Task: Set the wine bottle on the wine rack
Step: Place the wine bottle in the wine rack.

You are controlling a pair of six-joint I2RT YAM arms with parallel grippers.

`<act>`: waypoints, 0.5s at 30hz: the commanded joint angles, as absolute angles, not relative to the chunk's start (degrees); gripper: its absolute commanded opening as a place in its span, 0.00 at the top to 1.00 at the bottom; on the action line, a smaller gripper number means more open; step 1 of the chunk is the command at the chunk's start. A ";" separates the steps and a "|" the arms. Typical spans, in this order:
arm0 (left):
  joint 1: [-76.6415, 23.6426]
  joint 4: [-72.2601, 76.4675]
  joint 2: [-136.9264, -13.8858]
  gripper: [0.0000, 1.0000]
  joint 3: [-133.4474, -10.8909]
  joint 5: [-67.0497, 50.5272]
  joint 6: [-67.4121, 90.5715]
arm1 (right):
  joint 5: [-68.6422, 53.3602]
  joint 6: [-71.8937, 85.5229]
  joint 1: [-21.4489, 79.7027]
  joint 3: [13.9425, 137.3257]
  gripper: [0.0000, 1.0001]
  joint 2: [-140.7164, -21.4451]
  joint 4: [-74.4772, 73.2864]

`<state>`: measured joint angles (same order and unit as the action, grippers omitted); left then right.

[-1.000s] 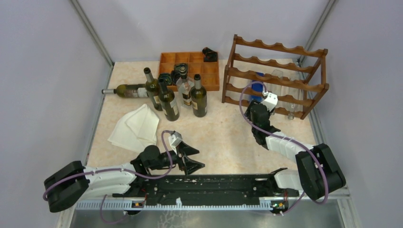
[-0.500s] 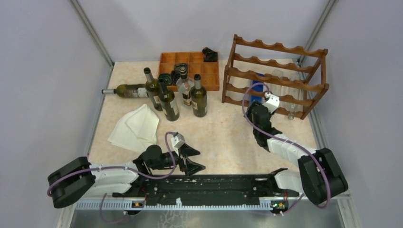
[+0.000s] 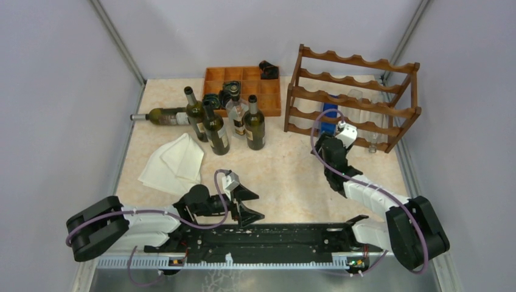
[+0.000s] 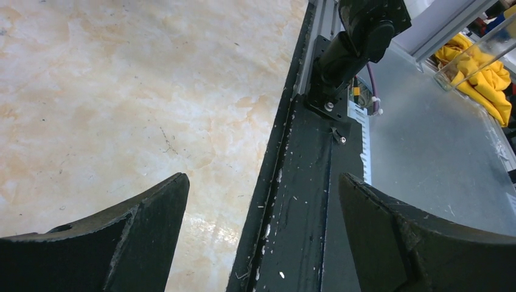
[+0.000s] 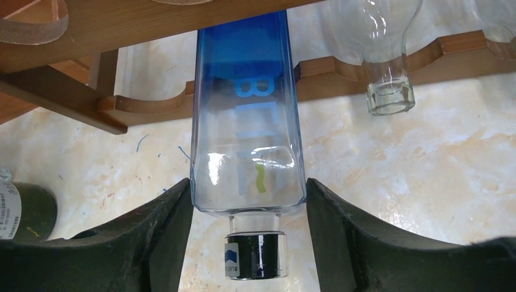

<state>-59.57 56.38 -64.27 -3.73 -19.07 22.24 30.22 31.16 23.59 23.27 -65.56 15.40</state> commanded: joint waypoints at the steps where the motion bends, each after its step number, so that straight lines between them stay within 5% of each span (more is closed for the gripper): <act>1: -59.36 59.36 -62.68 0.02 -3.97 -20.22 21.09 | 29.88 30.02 24.51 26.92 0.34 -67.08 9.53; 8: -59.39 60.66 -62.63 0.02 -3.30 -20.24 21.35 | 31.54 29.12 24.50 30.63 0.25 -70.05 7.52; 15: -59.41 61.17 -62.09 0.02 -2.89 -20.30 21.53 | 33.90 27.25 24.48 32.03 0.27 -72.55 8.61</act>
<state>-59.57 58.33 -62.92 -3.57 -19.14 22.22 31.11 29.12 23.97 28.97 -71.24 6.81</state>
